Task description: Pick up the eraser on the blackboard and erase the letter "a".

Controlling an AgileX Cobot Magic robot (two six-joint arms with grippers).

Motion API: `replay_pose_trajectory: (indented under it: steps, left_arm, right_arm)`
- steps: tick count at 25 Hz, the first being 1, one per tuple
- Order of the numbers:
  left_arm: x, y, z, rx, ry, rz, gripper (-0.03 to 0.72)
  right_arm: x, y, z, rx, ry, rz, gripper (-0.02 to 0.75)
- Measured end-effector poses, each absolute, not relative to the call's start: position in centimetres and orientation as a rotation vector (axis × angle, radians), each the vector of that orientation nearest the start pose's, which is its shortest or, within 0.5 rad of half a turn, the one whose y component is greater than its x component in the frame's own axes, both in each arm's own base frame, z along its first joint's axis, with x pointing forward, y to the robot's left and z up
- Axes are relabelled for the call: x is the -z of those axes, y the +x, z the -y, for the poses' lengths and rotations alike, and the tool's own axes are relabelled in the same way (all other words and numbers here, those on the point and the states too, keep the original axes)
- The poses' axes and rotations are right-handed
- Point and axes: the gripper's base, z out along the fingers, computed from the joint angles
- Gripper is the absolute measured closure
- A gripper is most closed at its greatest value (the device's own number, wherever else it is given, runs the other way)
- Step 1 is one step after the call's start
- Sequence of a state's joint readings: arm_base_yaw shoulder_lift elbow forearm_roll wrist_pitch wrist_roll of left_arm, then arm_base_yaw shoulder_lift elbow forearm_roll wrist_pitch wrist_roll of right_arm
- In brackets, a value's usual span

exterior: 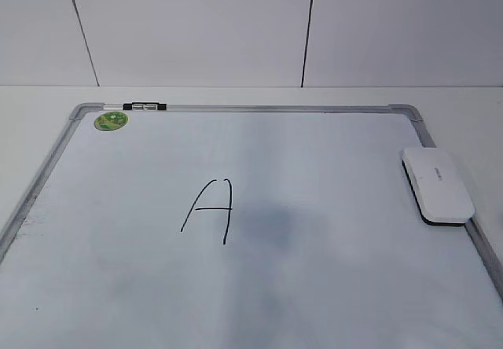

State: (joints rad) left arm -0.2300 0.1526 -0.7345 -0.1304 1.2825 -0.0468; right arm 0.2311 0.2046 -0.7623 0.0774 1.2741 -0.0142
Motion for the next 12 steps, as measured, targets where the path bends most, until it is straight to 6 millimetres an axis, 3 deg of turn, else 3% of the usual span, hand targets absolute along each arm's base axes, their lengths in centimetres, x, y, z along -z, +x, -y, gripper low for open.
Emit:
replay_pose_trajectory:
  steps: [6,12]
  left_arm:
    - [-29.8,-2.2,0.6,0.294,0.268,-2.190,0.422]
    - [-28.4,-1.9,0.7,0.274,0.304,-2.187,0.422]
  right_arm:
    - [-29.2,-0.5,-0.3,-0.164,-0.293,-2.272,0.145]
    - [-27.4,-0.3,-0.1,-0.128,-0.292,-2.257,0.145]
